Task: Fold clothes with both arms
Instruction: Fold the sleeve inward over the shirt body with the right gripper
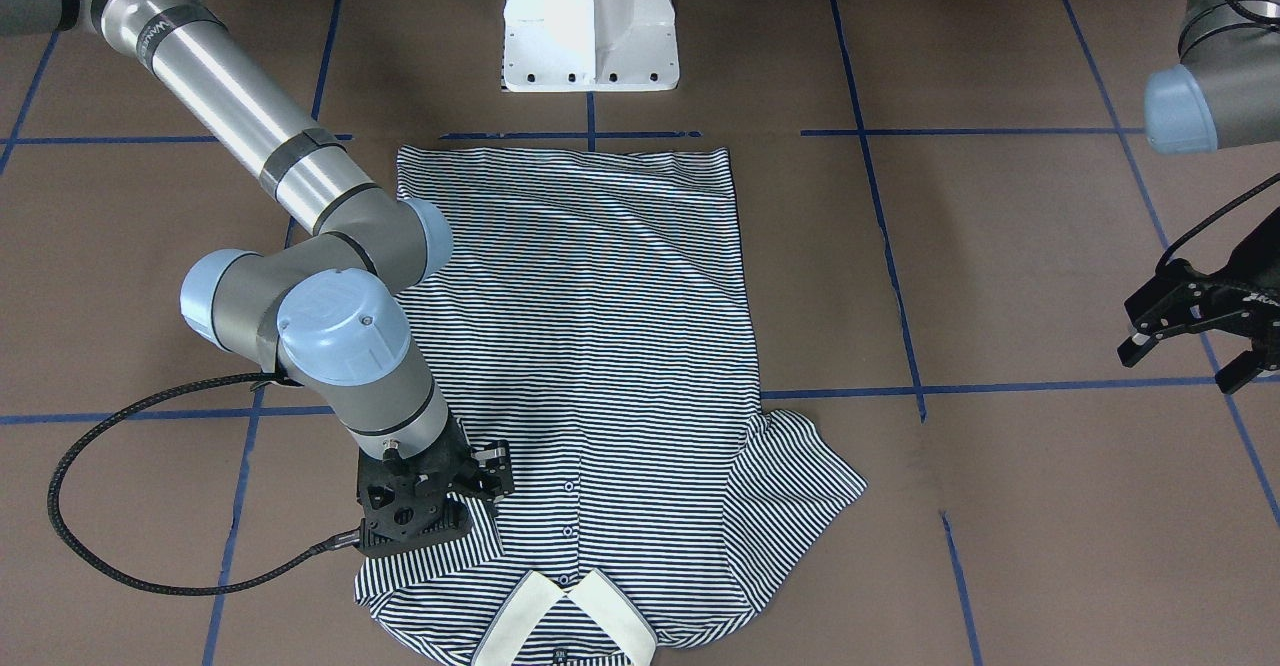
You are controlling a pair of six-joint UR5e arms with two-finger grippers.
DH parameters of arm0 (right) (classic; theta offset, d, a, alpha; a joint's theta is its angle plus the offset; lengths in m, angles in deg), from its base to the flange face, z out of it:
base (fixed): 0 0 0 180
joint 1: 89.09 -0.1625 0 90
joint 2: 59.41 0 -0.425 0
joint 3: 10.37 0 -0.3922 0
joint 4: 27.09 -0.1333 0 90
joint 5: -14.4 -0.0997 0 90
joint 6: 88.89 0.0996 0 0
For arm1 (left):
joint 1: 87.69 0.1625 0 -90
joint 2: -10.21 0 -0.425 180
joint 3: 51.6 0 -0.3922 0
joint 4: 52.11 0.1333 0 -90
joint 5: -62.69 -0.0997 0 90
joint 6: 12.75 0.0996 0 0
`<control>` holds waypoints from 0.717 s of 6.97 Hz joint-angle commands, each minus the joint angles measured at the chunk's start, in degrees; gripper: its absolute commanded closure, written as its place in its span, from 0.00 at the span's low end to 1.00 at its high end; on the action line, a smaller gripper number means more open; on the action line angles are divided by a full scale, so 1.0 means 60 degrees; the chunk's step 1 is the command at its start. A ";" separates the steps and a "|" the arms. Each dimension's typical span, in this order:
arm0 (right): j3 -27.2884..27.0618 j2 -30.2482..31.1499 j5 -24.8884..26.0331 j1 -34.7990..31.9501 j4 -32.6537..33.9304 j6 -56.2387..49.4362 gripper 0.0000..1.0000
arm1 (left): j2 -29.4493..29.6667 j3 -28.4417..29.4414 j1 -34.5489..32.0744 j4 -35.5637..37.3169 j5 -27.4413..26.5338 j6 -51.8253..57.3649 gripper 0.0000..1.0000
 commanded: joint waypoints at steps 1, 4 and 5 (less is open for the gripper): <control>-0.0128 0.0081 -0.0676 -0.0506 0.0245 0.0024 0.00 | 0.0639 0.0064 0.1149 -0.0002 -0.0952 -0.2080 0.00; -0.4115 0.2053 -0.2703 -0.1286 0.3563 -0.0196 0.00 | 0.1854 0.0616 0.2690 -0.0031 -0.2373 -0.5265 0.00; -0.5448 0.2625 -0.2805 -0.1460 0.4790 -0.0341 0.00 | 0.2425 0.1375 0.3072 -0.0118 -0.3134 -0.5781 0.00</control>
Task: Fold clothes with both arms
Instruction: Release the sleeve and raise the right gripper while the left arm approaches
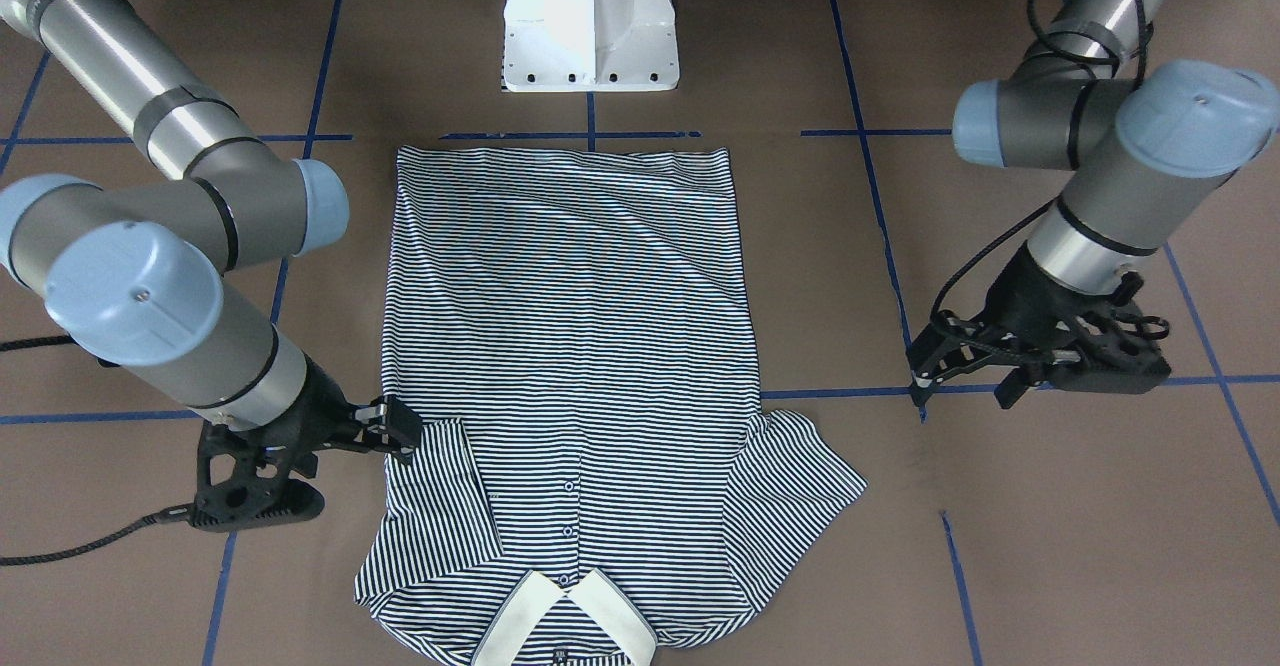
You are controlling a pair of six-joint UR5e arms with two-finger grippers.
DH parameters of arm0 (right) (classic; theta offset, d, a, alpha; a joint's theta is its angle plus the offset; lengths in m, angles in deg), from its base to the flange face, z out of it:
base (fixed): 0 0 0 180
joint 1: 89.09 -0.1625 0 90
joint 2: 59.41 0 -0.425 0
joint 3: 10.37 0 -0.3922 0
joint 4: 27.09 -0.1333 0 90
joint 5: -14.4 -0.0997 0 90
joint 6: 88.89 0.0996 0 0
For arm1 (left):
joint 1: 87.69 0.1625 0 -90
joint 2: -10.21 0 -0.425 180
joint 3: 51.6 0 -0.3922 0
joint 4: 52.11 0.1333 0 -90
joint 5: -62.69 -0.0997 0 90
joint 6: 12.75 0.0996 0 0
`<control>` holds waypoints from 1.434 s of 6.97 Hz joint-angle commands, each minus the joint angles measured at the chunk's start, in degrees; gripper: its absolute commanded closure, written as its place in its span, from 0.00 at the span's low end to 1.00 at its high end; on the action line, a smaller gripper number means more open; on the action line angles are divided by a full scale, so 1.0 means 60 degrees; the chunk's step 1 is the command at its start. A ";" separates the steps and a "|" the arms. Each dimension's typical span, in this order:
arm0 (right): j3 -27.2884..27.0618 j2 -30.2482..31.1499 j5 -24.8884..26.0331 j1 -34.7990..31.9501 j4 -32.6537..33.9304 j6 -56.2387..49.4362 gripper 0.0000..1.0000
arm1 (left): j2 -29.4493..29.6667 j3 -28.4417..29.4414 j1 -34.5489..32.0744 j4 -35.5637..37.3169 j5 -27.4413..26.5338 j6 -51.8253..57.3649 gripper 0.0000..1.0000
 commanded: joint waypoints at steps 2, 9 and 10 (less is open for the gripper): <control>-0.2600 0.1289 -0.0369 -0.0316 0.2159 -0.1325 0.00 | 0.0952 0.2062 0.1101 -0.1213 -0.1969 -0.1478 0.00; -0.2500 0.1320 -0.0296 -0.0273 0.2043 -0.1197 0.00 | 0.1614 0.4077 0.1968 -0.1834 -0.3498 -0.1365 0.07; -0.2500 0.1320 -0.0282 -0.0258 0.2043 -0.1197 0.00 | 0.1584 0.4077 0.1968 -0.1834 -0.3498 -0.1364 0.08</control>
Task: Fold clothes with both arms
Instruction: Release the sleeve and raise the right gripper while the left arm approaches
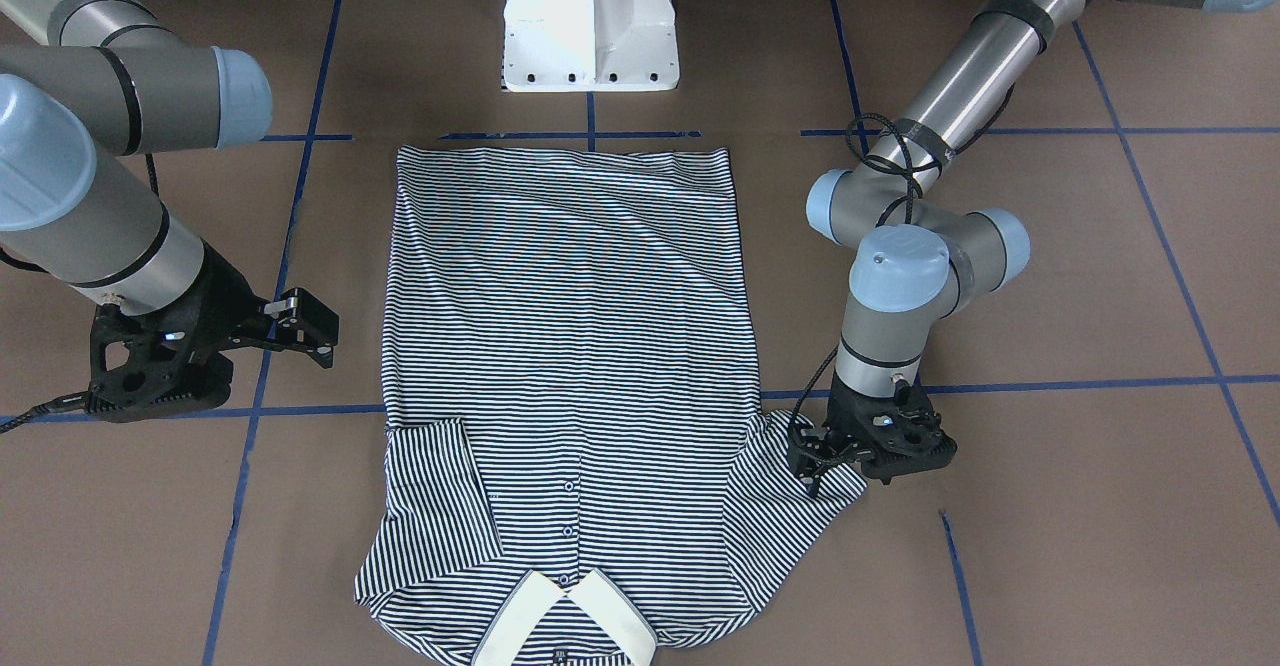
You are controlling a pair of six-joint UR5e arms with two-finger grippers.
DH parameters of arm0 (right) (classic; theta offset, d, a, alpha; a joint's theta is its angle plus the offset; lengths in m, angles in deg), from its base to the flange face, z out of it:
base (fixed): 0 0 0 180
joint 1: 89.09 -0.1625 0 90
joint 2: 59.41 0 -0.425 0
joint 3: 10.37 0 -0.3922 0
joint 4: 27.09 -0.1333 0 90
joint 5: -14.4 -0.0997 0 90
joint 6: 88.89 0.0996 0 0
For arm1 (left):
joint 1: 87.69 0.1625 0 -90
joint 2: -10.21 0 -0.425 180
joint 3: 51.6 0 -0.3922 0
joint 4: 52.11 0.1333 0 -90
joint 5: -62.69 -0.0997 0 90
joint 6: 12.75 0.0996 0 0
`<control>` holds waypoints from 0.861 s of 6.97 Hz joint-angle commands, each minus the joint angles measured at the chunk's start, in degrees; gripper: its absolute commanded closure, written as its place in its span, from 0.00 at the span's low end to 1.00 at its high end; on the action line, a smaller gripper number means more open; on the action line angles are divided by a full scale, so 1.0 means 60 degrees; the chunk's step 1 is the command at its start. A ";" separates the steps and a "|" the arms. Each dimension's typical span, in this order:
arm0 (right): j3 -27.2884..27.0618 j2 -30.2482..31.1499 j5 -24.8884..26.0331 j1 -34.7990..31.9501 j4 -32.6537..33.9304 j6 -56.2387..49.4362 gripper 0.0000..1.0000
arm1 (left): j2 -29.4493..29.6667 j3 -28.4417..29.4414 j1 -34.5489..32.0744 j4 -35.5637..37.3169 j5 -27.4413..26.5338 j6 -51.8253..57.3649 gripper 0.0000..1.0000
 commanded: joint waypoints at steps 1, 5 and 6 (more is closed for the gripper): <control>0.0002 -0.0001 0.0011 0.0010 0.0000 0.0002 0.00 | -0.0025 0.0001 0.0018 0.0004 -0.0004 0.0025 0.09; 0.0002 -0.0001 0.0011 0.0010 0.0000 0.0016 0.00 | -0.0040 0.0001 0.0018 0.0019 -0.0004 0.0171 0.45; 0.0002 -0.0001 0.0011 0.0010 0.0000 0.0016 0.00 | -0.0011 0.0001 0.0018 0.0033 -0.0004 0.0171 0.64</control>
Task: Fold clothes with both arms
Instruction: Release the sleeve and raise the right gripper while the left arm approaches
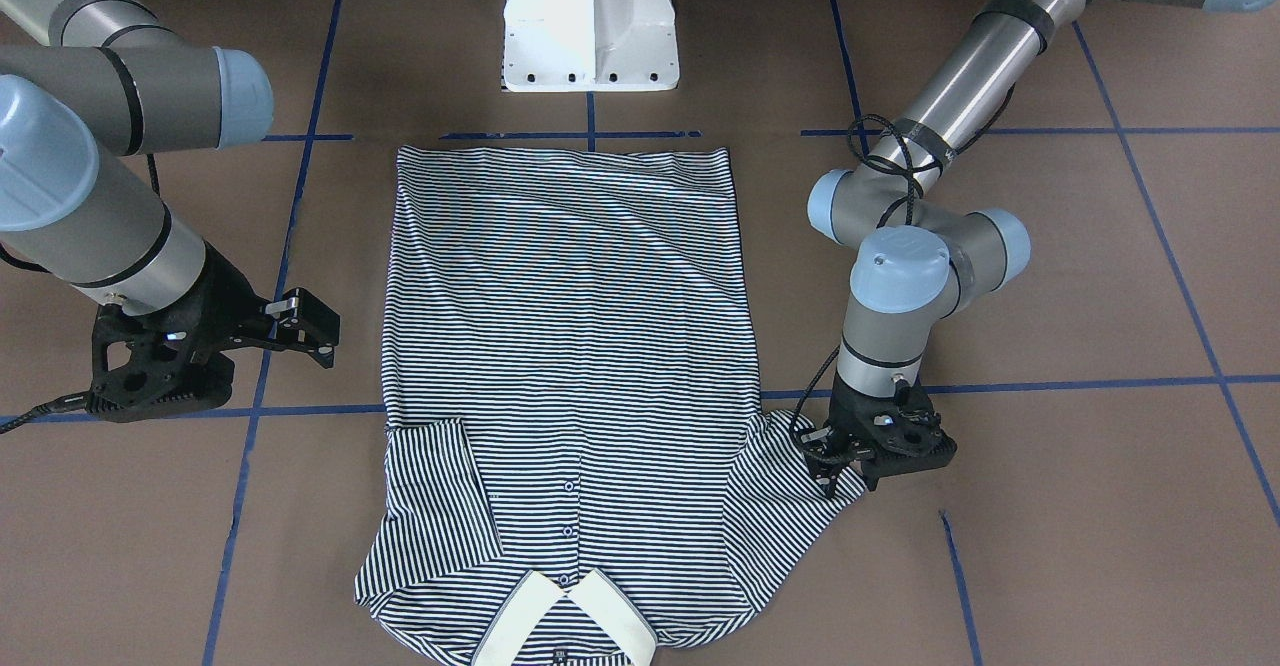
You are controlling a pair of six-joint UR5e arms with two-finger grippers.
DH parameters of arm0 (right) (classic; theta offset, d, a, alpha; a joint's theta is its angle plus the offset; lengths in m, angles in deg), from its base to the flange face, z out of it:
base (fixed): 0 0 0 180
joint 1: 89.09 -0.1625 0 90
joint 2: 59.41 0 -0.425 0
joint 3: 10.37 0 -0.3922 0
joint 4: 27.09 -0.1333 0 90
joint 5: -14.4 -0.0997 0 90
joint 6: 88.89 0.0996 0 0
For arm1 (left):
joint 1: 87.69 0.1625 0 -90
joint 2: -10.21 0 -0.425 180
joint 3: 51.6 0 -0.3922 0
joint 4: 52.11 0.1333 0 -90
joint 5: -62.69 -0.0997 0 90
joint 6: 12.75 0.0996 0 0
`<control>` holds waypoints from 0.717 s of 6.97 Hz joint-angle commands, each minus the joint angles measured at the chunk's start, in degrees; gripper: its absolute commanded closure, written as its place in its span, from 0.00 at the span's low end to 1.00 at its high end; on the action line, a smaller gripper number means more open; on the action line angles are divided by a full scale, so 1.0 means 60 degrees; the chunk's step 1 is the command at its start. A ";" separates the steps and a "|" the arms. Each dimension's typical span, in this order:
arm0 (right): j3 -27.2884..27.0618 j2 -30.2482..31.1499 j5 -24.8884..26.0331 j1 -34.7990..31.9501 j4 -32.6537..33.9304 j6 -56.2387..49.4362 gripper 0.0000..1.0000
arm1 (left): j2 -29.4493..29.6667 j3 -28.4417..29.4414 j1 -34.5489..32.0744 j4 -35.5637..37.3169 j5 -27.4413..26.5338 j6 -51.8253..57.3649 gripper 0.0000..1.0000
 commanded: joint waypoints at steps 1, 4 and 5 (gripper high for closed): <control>0.0000 0.0000 0.0000 0.0000 0.0000 0.0001 0.00 | 0.0020 0.0000 0.0000 0.0012 0.0000 0.0011 0.81; 0.0058 0.0014 0.0000 0.0000 0.0000 -0.0014 0.00 | 0.0079 -0.0117 0.0000 0.0128 0.0073 -0.0003 1.00; 0.0059 0.0029 0.0015 0.0014 0.0015 -0.0043 0.00 | 0.0108 -0.0857 -0.0058 0.0506 0.0131 -0.0003 1.00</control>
